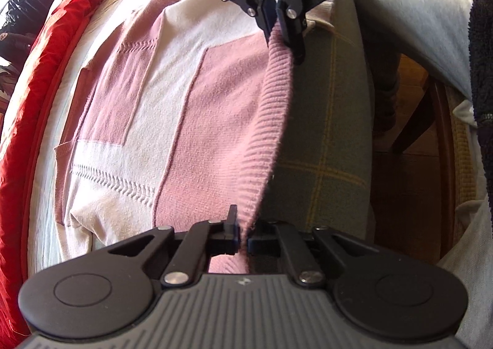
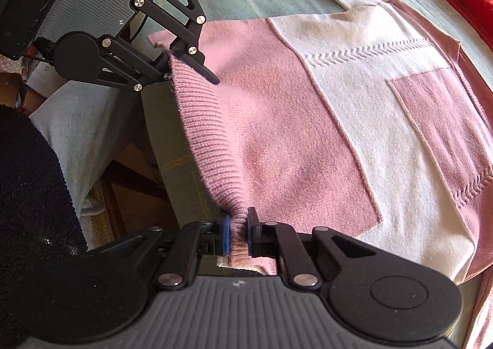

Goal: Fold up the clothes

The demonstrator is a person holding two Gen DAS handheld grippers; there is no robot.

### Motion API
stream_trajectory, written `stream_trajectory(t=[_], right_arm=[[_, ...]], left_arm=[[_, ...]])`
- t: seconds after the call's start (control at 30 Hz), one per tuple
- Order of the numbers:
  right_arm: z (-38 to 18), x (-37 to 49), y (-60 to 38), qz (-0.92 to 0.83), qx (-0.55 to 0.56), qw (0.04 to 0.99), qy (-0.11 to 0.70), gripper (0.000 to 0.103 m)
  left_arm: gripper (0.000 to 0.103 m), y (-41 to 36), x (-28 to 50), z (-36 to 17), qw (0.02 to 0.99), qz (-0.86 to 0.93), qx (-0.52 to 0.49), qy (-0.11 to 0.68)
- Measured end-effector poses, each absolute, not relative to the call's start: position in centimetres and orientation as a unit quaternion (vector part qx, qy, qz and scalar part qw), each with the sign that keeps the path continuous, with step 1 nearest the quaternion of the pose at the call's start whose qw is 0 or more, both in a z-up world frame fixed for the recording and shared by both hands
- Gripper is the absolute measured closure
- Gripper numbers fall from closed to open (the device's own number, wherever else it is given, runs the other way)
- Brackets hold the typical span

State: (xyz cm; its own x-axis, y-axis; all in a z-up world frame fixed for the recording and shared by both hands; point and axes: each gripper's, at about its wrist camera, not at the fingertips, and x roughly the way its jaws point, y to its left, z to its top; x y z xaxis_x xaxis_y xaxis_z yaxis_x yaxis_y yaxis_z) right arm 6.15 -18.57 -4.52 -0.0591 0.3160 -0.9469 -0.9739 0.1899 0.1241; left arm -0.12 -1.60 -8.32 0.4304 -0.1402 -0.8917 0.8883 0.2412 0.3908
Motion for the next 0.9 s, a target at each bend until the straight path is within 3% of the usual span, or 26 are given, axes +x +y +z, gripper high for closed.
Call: stream_trajectory(t=[0.27,0.4,0.43,0.57,0.8,0.9], right_arm=[[-7.7,5.8,-17.5,0.523,-0.351,0.583,0.513,0.090],[-9.3,5.5,-17.1,0.515,-0.348,0.581,0.525,0.078],[-9.1,5.5,-17.2,0.516,-0.345,0.582,0.525,0.077],[-7.5,5.1,-18.0,0.520,-0.343,0.585,0.519,0.076],[-3.5,5.9,-21.5,0.505,-0.289,0.635,0.508,0.076],[-2.1,7.2,-23.0,0.486,-0.254,0.669,0.503,0.076]], left_arm=[[0.099,-2.3,0.0,-11.4,0.665,-0.377,0.497,0.411],[0.097,-2.5,0.2,-11.5,0.672,-0.374,0.483,0.418],[0.091,-2.3,0.1,-11.1,0.674,-0.377,0.475,0.421],[0.086,-1.4,-0.1,-8.9,0.681,-0.398,0.432,0.438],[0.085,3.7,3.2,-4.3,0.758,-0.337,0.273,0.487],[0.072,6.9,6.4,-4.3,0.797,-0.236,0.176,0.527]])
